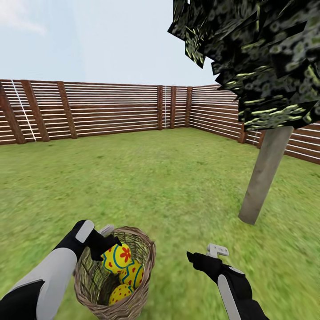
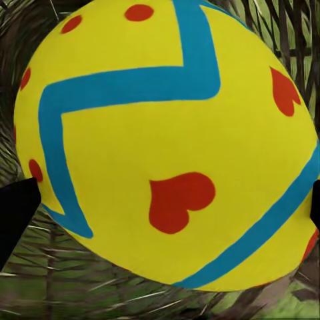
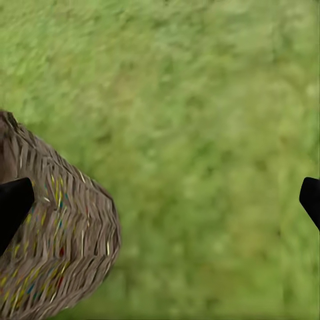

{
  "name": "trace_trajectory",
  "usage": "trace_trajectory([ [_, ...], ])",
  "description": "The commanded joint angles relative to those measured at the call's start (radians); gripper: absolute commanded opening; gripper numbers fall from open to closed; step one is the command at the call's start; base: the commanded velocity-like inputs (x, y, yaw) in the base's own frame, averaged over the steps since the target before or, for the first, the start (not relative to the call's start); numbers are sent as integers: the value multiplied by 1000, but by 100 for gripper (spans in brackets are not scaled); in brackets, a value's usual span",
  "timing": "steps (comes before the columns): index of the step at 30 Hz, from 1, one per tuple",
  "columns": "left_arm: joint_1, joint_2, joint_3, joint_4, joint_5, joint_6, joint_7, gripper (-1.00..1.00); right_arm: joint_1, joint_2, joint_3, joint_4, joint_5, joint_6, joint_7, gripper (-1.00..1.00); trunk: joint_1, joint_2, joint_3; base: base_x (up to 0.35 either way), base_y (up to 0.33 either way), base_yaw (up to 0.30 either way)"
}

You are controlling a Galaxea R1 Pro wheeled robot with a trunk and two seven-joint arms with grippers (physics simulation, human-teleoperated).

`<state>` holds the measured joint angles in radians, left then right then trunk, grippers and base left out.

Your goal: Take the three Easter eggs out of the wicker basket on the lawn in the garden, then place them on the lawn next to a single tree (choose any tree) so that all three eggs are next to the same tree and none are left in the basket.

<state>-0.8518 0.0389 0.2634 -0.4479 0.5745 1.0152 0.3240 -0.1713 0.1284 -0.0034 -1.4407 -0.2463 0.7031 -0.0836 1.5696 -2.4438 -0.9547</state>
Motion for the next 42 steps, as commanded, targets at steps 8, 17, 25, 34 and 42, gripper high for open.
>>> trace_trajectory([
  [8,0,-3,3,-15,8,27,9,-100,-1,1,0,-1,-11,4,-8,100,-31,56,24,-146,0,0],
  [17,0,-6,0,-47,0,32,9,-100,-1,2,30,-1,-10,4,-10,100,-65,119,55,-47,0,-56],
  [25,0,-10,-6,-104,-5,32,13,-100,-1,1,33,-1,-10,4,-10,100,-96,175,86,-72,12,-133],
  [34,0,-11,-6,-109,-7,32,40,-100,-1,0,32,2,-11,4,-11,100,-131,238,114,-119,41,-4],
  [42,0,-26,-7,-171,-5,32,83,-100,-1,0,33,3,-10,4,-11,100,-161,294,139,-94,41,0],
])
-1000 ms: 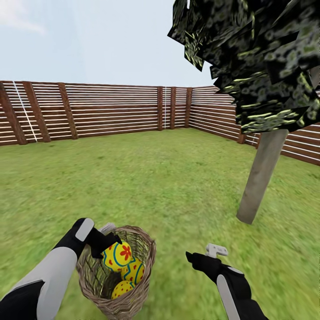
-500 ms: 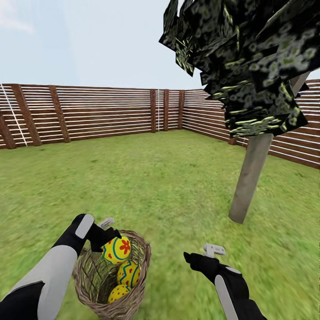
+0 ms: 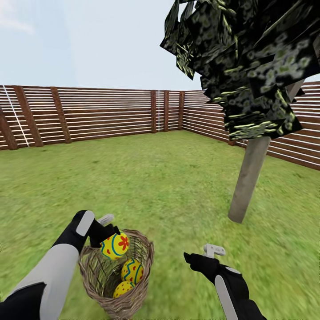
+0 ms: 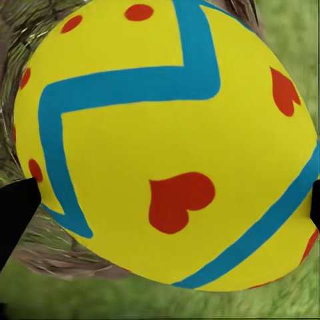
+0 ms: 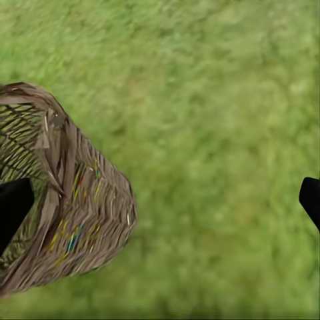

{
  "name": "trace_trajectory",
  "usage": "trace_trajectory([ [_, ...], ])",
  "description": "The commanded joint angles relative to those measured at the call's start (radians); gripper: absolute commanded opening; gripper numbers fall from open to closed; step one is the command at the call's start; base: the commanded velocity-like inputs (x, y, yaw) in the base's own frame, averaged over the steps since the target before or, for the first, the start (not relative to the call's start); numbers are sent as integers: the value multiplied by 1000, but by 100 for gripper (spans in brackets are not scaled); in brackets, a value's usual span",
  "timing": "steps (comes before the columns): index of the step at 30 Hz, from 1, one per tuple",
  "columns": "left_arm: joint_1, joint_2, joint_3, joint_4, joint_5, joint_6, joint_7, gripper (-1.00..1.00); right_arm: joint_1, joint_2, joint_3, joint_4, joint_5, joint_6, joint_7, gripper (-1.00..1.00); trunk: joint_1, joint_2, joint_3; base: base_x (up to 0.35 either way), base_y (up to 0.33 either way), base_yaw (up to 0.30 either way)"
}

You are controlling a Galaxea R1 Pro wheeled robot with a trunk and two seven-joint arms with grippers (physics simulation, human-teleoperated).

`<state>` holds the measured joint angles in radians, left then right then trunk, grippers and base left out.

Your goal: Take the three Easter eggs out of the wicker basket on the lawn in the garden, then place them on the lawn next to a single tree (choose any tree) so that all three eggs are next to the same tree and none are left in the basket.

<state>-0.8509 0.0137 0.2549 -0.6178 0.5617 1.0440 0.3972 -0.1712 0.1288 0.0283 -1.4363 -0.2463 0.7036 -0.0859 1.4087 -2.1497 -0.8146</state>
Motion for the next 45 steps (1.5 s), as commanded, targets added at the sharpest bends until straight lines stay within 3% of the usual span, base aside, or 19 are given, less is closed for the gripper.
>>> trace_trajectory([
  [1,-1,-8,2,-2,8,3,12,-100,-1,0,1,-1,-10,4,-9,100,-4,7,2,-40,17,0],
  [6,2,-24,-2,-19,7,3,17,-100,-1,0,1,-1,-10,4,-8,100,-23,42,18,-11,5,0],
  [10,7,-38,-47,-58,7,3,17,-100,-1,0,1,-1,-10,4,-8,100,-39,70,30,-1,0,0],
  [12,8,-41,-70,-103,8,3,17,-100,-1,0,1,-1,-10,4,-8,100,-46,84,37,0,0,0],
  [18,10,-45,-91,-203,7,3,18,-100,-1,0,1,-1,-10,4,-8,100,-69,126,55,0,0,0],
  [20,13,-45,-102,-308,7,3,18,-100,-1,0,1,-1,-10,4,-8,100,-77,140,62,0,0,0],
  [21,21,-46,-120,-361,7,3,18,-100,-1,0,1,-1,-10,4,-8,100,-81,147,65,0,0,0],
  [23,60,-45,-203,-489,8,3,19,-100,-1,0,2,-3,-10,3,-8,100,-89,161,71,0,0,0],
  [25,100,-44,-260,-604,10,3,25,-100,-1,0,2,-4,-10,3,-8,100,-89,161,71,0,0,-67],
  [27,119,-44,-277,-658,10,3,28,-100,-1,0,2,-4,-11,3,-8,100,-89,161,73,0,0,-184],
  [38,133,-44,-299,-698,7,3,31,-100,-1,0,2,-3,-11,4,-8,100,-89,161,81,0,-136,-250],
  [45,133,-45,-314,-695,7,3,32,-100,-1,0,7,-2,-10,2,-9,100,-89,161,82,0,-271,-38],
])
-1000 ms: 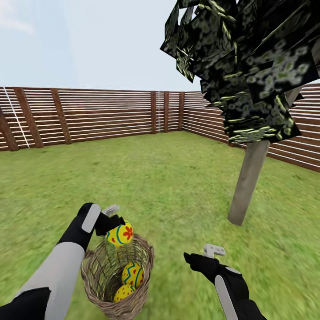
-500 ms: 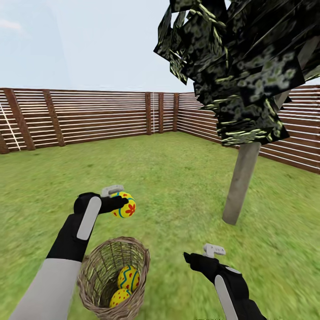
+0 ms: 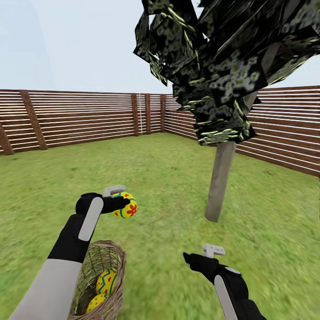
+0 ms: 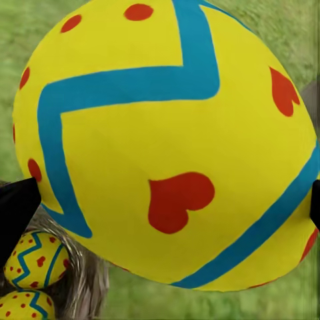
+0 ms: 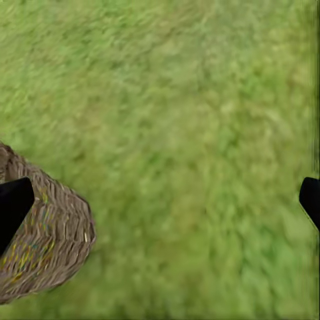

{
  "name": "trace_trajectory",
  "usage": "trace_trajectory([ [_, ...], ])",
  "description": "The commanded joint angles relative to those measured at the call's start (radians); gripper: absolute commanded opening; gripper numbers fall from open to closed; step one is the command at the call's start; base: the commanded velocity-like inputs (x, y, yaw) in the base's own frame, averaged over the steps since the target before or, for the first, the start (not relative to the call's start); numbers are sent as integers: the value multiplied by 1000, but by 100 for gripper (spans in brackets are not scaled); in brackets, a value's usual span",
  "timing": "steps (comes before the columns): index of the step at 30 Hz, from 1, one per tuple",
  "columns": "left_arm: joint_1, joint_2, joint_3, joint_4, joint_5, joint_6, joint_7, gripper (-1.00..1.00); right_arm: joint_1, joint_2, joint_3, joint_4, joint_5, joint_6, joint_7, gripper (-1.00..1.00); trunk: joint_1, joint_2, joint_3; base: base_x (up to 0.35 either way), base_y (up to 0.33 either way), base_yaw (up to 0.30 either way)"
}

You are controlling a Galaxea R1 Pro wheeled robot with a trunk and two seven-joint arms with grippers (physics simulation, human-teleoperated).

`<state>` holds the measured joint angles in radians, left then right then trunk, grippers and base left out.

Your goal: Take the three Easter eggs out of the wicker basket on the lawn in the garden, then place them on the lawn next to a single tree (choose any tree) so that all three eggs are next to the same tree and none are left in the basket.

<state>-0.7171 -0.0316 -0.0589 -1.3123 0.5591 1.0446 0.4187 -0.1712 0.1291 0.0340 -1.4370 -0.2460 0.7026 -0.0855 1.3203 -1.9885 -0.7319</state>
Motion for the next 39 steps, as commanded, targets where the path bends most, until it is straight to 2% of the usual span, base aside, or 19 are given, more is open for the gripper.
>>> trace_trajectory([
  [1,-1,0,-1,0,10,3,11,-100,-1,0,1,-1,-10,3,-9,100,0,-1,-1,0,-273,-3],
  [10,-1,-1,-1,8,10,3,11,-100,-1,2,13,-3,-11,3,-9,100,0,-1,-1,0,-273,-5],
  [18,-1,-3,-2,11,9,3,11,-100,-1,1,24,-3,-11,3,-10,100,0,-1,7,0,-277,-189],
  [24,-1,-3,-57,21,10,3,11,-100,-1,1,23,-3,-12,3,-10,100,0,-1,14,0,-279,-222],
  [39,-1,-4,-65,57,9,3,12,-100,-1,1,23,0,-12,3,-9,100,0,-1,31,0,-279,-223],
])
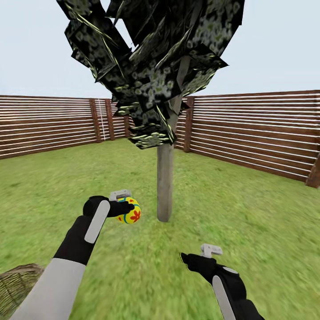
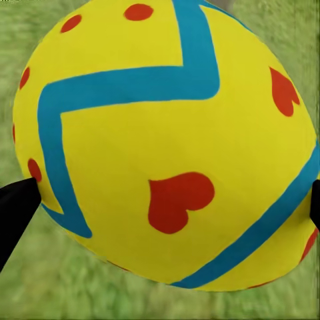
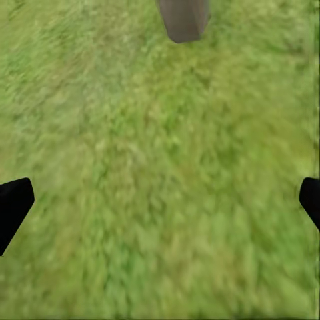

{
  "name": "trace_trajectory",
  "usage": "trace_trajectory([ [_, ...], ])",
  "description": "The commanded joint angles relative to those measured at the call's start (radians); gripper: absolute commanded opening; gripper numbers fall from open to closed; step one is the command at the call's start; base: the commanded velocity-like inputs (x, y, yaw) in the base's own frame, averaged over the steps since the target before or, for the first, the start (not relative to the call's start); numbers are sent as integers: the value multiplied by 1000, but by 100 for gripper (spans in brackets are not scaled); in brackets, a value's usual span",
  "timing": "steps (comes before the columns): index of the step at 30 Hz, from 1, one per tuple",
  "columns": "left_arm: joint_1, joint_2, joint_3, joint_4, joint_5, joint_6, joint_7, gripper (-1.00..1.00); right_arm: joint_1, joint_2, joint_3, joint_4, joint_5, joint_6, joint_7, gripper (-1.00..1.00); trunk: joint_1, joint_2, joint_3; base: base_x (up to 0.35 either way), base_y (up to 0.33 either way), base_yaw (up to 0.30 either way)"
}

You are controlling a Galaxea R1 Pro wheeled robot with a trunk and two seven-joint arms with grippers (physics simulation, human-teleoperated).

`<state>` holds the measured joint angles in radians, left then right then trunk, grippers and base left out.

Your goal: Take the three Easter eggs out of the wicker basket on the lawn in the garden, then place them on the lawn next to a single tree (choose any tree) so that all three eggs are next to the same tree and none are left in the basket.

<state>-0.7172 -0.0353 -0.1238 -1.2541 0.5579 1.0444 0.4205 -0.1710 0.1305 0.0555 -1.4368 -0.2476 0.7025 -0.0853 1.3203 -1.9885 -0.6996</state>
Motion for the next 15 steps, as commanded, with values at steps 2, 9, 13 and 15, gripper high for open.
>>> trace_trajectory([
  [2,-1,0,0,-1,10,3,22,-100,-1,0,1,-1,-10,3,-9,100,0,0,1,0,-279,-223],
  [9,-1,0,-7,3,10,3,37,-100,-1,0,1,-1,-10,3,-9,100,0,0,9,0,-280,-223],
  [13,-2,-3,-38,118,8,3,43,-100,-1,-1,-1,-1,-9,3,-10,100,0,0,14,0,-280,-223],
  [15,-3,-11,-48,181,8,3,46,-100,-1,-1,-4,-1,-9,3,-10,100,0,0,16,7,-275,-223],
])
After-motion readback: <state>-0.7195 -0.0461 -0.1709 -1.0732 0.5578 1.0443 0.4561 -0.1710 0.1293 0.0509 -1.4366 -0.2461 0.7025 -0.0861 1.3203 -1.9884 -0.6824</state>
